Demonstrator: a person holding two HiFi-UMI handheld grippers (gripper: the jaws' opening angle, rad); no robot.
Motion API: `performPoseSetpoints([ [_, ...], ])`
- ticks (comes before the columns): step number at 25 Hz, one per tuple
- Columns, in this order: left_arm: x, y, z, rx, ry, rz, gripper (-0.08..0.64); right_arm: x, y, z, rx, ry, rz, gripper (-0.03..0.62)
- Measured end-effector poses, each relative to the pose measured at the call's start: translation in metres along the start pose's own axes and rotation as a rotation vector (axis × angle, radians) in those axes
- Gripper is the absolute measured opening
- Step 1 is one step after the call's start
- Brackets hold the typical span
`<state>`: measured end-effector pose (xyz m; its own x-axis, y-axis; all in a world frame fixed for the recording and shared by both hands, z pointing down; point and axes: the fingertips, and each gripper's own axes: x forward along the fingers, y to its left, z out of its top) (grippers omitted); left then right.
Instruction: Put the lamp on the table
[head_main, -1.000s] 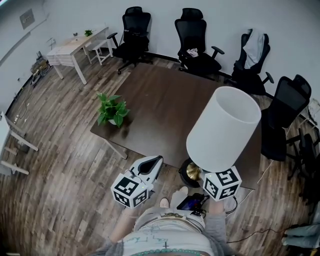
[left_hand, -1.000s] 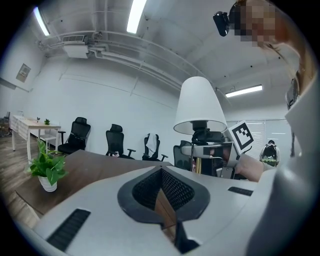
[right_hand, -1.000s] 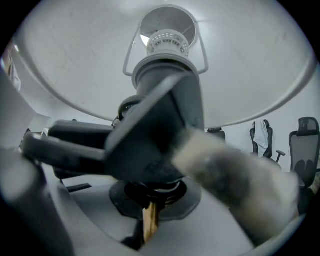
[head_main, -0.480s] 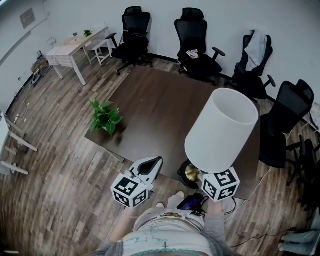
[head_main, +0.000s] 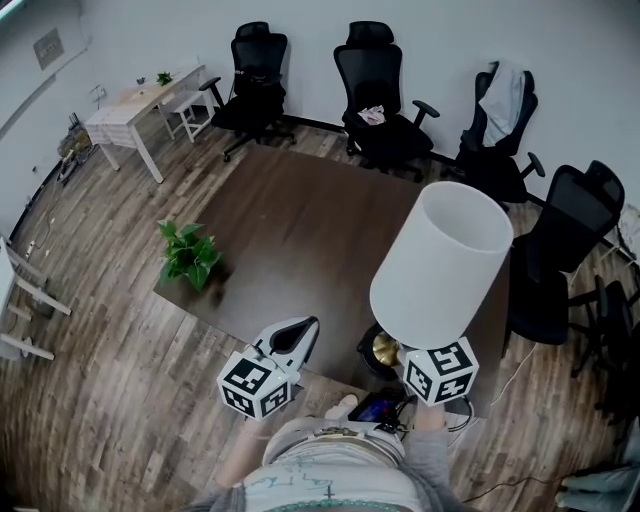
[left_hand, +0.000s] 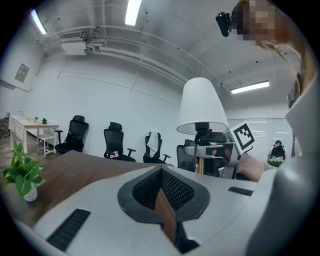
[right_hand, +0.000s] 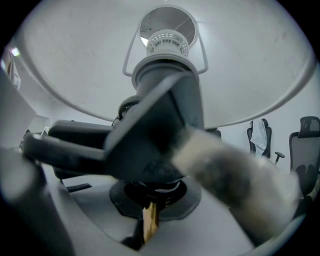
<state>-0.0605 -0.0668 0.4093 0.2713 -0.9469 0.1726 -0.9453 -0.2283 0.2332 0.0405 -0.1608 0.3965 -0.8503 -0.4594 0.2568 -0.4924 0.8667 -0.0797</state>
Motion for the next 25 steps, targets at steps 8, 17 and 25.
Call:
performPoseSetpoints([
  [8, 0.016, 0.009, -0.006, -0.009, 0.019, 0.032, 0.012, -0.003, -0.029, -0.007, 0.014, -0.007, -0.021, 0.017],
  [17, 0.043, 0.034, -0.002, -0.011, 0.031, -0.034, 0.012, 0.003, -0.048, -0.012, 0.026, 0.016, -0.116, 0.017],
  [25, 0.074, 0.057, 0.01, 0.028, 0.065, -0.172, 0.012, 0.02, -0.053, -0.003, 0.058, -0.001, -0.209, 0.017],
])
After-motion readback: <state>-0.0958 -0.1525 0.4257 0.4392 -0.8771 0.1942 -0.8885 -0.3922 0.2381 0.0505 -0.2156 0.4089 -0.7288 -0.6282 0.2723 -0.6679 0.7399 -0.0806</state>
